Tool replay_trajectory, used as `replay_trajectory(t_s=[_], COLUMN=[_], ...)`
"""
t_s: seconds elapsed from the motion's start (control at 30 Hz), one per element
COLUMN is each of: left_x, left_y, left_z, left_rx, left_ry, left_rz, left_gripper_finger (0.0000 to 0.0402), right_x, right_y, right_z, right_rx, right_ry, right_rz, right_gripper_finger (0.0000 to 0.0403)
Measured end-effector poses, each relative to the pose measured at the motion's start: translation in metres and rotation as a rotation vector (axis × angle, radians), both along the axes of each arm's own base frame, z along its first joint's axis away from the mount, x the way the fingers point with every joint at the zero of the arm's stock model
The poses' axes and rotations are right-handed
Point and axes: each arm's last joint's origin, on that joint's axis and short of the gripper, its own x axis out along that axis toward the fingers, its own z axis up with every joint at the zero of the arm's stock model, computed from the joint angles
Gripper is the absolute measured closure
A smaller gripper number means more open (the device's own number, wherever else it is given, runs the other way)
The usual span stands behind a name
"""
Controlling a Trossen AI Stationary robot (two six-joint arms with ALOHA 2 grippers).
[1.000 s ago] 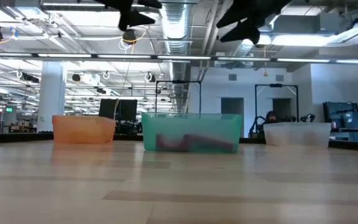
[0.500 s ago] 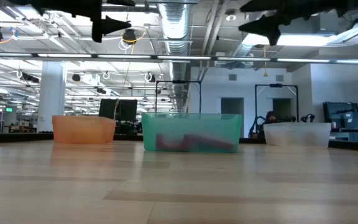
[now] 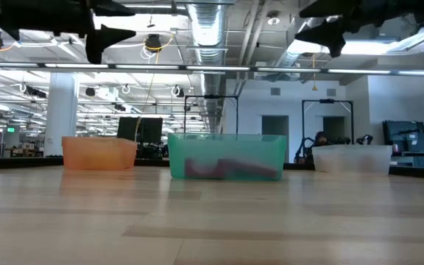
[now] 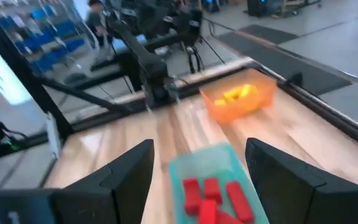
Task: Sort & place blocks by color
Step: Return to Home Position
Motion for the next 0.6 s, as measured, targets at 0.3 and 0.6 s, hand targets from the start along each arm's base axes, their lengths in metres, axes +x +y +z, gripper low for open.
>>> replay_trajectory(t_s=[0.3, 0.6], left_x=[-0.029, -0.042], left_y=[-0.011, -0.015], left_z=[-0.027, -0.062], left_rx=[0.031, 0.007], left_ry=[-0.045, -0.125], left_rz=[0.070, 0.072], left_gripper_finger=[0.0347, 0.0400], right_x=[-0.032, -0.050], right_y=[0.005, 0.008], right_z=[-0.014, -0.055], right_rx=[-0.136, -0.103], right_ry=[-0.061, -0.174], right_rz=[-0.008, -0.015], right_gripper_finger=[0.0201, 0.0388])
